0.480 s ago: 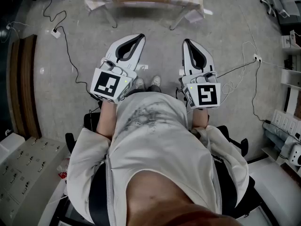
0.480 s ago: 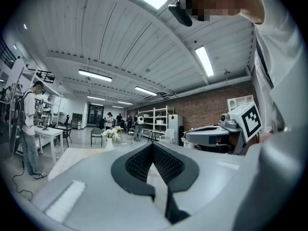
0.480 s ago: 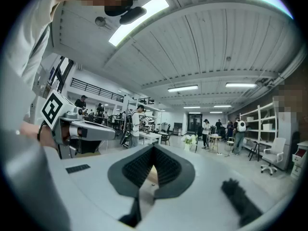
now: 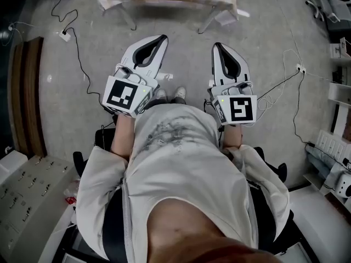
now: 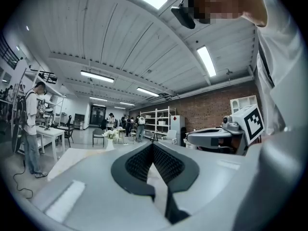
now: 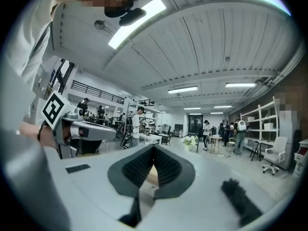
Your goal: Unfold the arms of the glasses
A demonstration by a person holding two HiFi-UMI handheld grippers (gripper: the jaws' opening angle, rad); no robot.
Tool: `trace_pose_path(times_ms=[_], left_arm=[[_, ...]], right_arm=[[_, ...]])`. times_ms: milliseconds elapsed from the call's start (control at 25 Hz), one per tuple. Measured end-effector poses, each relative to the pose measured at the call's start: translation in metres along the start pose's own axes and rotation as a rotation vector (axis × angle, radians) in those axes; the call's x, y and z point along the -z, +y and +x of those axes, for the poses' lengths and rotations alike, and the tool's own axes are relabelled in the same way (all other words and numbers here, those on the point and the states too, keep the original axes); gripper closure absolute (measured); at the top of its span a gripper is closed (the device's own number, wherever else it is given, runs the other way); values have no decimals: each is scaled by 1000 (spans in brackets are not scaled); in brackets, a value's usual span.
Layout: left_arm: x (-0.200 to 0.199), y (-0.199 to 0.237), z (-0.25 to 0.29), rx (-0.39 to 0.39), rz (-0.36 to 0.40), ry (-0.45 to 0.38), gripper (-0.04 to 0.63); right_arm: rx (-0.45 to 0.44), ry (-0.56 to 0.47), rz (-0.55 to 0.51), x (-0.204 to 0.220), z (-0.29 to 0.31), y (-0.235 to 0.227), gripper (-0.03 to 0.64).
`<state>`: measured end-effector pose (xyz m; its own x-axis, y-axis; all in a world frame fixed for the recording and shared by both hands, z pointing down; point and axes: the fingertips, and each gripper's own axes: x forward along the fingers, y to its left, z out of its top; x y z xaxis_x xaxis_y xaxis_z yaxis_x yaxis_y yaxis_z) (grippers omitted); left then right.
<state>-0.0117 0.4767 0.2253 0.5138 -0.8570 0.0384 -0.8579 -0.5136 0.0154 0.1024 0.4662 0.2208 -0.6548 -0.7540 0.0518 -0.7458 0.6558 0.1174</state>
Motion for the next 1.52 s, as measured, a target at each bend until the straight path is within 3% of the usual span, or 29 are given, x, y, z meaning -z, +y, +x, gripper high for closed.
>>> trace_pose_path(times_ms=[320, 680, 1520], left_arm=[[-1, -9, 2, -48, -22, -7, 586], [7, -5, 20, -41, -25, 13, 586], [18, 90, 105, 34, -60, 20, 586]], right_arm=[[-26, -3, -9, 5, -6, -10, 600], [-45, 7, 0, 12, 11, -21, 600], [27, 65, -14, 22, 121, -64, 600]])
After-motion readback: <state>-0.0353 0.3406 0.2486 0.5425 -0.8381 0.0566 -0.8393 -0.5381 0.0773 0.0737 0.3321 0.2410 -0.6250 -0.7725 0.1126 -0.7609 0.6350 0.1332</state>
